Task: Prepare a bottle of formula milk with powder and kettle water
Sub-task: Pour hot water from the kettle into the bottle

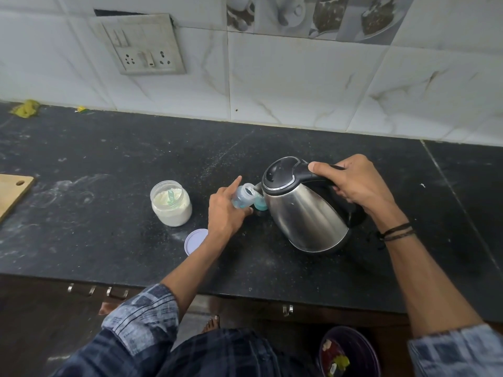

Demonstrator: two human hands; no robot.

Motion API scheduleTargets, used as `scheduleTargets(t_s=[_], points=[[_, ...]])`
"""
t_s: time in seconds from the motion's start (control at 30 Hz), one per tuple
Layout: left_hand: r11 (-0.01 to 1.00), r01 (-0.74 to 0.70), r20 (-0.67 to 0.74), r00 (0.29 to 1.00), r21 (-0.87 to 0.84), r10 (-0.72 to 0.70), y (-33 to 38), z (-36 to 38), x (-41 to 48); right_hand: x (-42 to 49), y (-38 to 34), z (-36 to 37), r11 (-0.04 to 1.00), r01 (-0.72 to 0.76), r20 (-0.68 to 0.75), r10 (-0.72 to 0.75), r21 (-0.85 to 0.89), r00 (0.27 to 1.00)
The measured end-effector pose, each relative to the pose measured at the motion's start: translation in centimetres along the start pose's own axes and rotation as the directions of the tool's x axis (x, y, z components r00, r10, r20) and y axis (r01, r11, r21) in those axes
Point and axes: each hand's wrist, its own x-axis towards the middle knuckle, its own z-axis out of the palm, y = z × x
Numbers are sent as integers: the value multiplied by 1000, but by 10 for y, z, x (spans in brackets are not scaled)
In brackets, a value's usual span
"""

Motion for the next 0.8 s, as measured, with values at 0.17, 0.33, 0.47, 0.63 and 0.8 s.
scheduleTargets(t_s=[0.17,0.33,0.47,0.63,0.8], points=[[1000,7,-7,1000,2,-7,-3,-2,1,-1,-10,3,999,8,12,-8,-54,1000],[1000,8,-13,1000,-3,-8,-6,-4,1,0,-17,5,997,15,15,-14,-82,1000],[1000,6,-9,1000,15,-6,-7,-6,1,2,-20,6,994,17,20,-15,-104,1000],[1000,12,-3,1000,16,-12,-8,-6,2,2,-24,7,992,21,27,-18,-121,999],[999,23,7,1000,33,-23,-10,-6,3,2,-26,7,992,18,32,-14,-127,999]])
